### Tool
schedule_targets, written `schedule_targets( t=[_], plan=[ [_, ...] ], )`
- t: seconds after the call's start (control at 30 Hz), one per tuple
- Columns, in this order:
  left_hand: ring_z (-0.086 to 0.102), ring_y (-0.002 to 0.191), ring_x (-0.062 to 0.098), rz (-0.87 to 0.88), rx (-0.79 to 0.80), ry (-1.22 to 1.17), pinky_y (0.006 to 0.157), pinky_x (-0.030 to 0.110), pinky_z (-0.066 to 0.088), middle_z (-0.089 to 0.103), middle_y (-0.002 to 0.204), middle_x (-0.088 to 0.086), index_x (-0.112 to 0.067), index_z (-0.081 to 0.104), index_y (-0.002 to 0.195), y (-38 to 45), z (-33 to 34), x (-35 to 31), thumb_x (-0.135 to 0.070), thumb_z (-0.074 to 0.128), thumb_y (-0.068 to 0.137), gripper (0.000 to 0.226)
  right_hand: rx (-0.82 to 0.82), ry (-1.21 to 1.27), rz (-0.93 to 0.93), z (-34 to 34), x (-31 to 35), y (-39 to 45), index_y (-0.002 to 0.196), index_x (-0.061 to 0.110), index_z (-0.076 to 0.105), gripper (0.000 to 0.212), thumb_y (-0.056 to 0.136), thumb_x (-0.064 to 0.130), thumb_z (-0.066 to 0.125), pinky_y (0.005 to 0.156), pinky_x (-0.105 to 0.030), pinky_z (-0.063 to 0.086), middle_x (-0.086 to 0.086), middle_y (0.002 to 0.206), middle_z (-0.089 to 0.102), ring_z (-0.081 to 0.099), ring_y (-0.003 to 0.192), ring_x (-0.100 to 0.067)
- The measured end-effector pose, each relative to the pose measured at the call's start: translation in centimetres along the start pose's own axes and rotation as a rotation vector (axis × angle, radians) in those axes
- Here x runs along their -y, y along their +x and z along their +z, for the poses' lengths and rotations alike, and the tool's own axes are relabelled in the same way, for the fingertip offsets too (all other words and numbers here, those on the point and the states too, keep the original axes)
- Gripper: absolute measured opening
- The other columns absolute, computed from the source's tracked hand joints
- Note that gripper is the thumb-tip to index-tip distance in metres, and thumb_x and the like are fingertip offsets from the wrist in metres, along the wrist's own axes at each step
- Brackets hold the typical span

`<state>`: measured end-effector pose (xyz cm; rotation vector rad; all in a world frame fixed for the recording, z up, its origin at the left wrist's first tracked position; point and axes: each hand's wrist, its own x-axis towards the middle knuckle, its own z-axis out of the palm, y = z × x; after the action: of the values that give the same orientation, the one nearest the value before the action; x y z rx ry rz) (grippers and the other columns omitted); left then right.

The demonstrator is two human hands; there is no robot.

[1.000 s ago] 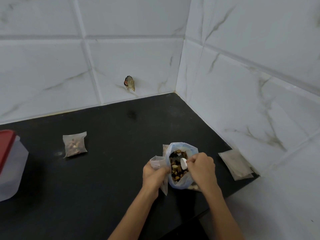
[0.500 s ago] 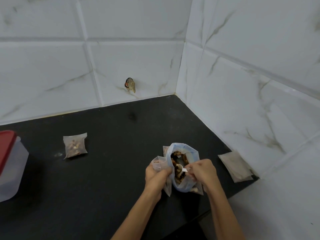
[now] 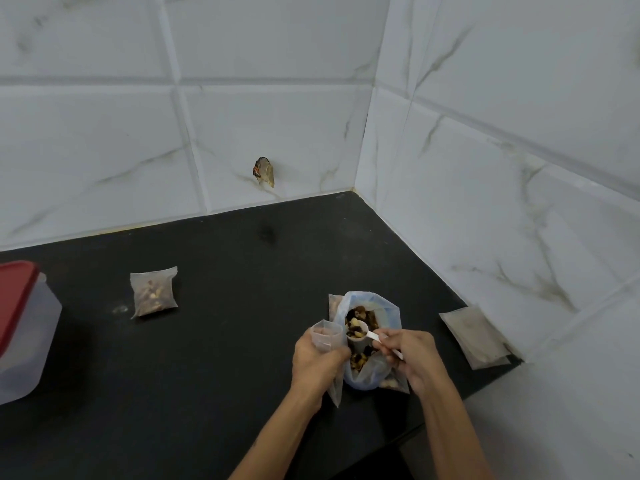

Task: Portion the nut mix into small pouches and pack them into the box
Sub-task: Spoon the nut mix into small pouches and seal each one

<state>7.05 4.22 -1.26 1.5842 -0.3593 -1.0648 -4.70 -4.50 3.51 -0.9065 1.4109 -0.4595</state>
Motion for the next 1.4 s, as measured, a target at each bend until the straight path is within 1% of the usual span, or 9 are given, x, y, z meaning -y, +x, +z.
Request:
schedule_targets(
  t=[0.13, 0.27, 0.4, 0.63, 0.77, 0.9, 1.1, 1.27, 1.4],
  plan=[
    [0.064, 0.095, 0.013, 0.099, -0.031, 0.181, 0.078, 0.033, 0.058, 0.065, 0.103, 0.002, -0.017, 0.06, 0.108, -1.0, 0.2, -0.6, -0.012, 0.074, 0.063, 0.047, -0.005, 0.052, 0.001, -0.3, 0.2, -0.5, 0.085, 0.002, 0.067, 0.013, 0.087, -0.005, 0.056, 0.058, -0.022, 0.044, -0.014, 0.08, 0.067, 0.054, 0.063, -0.013],
    [0.054, 0.088, 0.003, 0.305, -0.155, 0.392, 0.063, 0.014, 0.042, 0.052, 0.103, -0.006, -0.018, 0.055, 0.1, -1.7, 0.2, -1.8, -0.015, 0.071, 0.072, 0.032, -0.026, 0.097, -0.124, -1.2, 1.0, -2.0, 0.091, 0.002, 0.067, 0.013, 0.088, -0.003, 0.055, 0.063, -0.026, 0.047, -0.014, 0.08, 0.067, 0.056, 0.067, -0.015],
    [0.057, 0.082, 0.007, 0.379, -0.181, 0.421, 0.064, 0.022, 0.047, 0.057, 0.093, -0.005, -0.024, 0.05, 0.088, -2.0, 0.6, -3.7, -0.019, 0.069, 0.075, 0.023, 0.014, 0.073, -0.309, -0.9, 2.9, -4.5, 0.088, 0.009, 0.071, 0.019, 0.088, -0.002, 0.055, 0.064, -0.025, 0.048, -0.008, 0.075, 0.067, 0.056, 0.067, -0.013],
    [0.062, 0.078, 0.011, 0.383, -0.131, 0.386, 0.064, 0.029, 0.054, 0.063, 0.086, -0.004, -0.02, 0.052, 0.093, -1.2, 0.8, -5.1, -0.017, 0.075, 0.071, 0.031, -0.027, -0.5, -0.802, 0.8, 2.6, -7.1, 0.093, 0.031, 0.074, 0.024, 0.086, 0.01, 0.064, 0.073, -0.012, 0.048, 0.019, 0.087, 0.069, 0.063, 0.081, 0.001],
    [0.063, 0.08, 0.01, 0.394, -0.104, 0.351, 0.062, 0.025, 0.053, 0.064, 0.088, -0.003, -0.021, 0.052, 0.094, -0.8, 0.8, -4.9, -0.018, 0.078, 0.072, 0.034, -0.085, -0.709, -0.891, 1.1, 2.4, -6.6, 0.104, 0.018, 0.073, 0.021, 0.087, 0.009, 0.063, 0.072, 0.004, 0.037, 0.004, 0.102, 0.068, 0.054, 0.085, 0.003],
    [0.063, 0.08, 0.008, 0.411, -0.092, 0.309, 0.061, 0.019, 0.051, 0.063, 0.089, -0.005, -0.022, 0.052, 0.095, -0.8, 0.7, -4.7, -0.016, 0.076, 0.073, 0.033, -0.137, -0.743, -0.987, 1.2, 2.9, -7.3, 0.103, 0.014, 0.073, 0.021, 0.089, 0.007, 0.06, 0.075, 0.003, 0.035, -0.002, 0.106, 0.07, 0.06, 0.093, -0.006],
    [0.06, 0.07, 0.003, 0.493, -0.046, 0.256, 0.056, 0.015, 0.049, 0.064, 0.084, -0.003, -0.019, 0.053, 0.093, -0.9, 0.6, -5.0, -0.017, 0.081, 0.069, 0.037, -0.062, -0.777, -0.85, 1.3, 2.9, -7.5, 0.102, 0.024, 0.073, 0.021, 0.086, 0.012, 0.065, 0.079, -0.011, 0.046, 0.005, 0.101, 0.07, 0.062, 0.09, -0.003],
    [0.059, 0.075, -0.005, 0.5, -0.069, 0.257, 0.056, 0.01, 0.047, 0.062, 0.086, -0.005, -0.023, 0.05, 0.093, -0.6, 0.2, -4.9, -0.014, 0.078, 0.07, 0.038, -0.198, -0.376, -0.835, 0.4, 3.5, -7.8, 0.091, 0.031, 0.07, 0.019, 0.084, 0.013, 0.066, 0.063, -0.01, 0.042, 0.019, 0.084, 0.066, 0.06, 0.079, 0.005],
    [0.061, 0.079, 0.003, 0.484, -0.08, 0.226, 0.059, 0.012, 0.047, 0.062, 0.091, -0.004, -0.021, 0.049, 0.097, -0.6, -0.4, -4.4, -0.022, 0.081, 0.069, 0.043, -0.296, -0.479, -0.639, 0.2, 1.8, -4.9, 0.088, 0.031, 0.066, 0.016, 0.084, 0.016, 0.065, 0.063, -0.017, 0.04, 0.012, 0.088, 0.065, 0.059, 0.083, -0.002]
  ],
)
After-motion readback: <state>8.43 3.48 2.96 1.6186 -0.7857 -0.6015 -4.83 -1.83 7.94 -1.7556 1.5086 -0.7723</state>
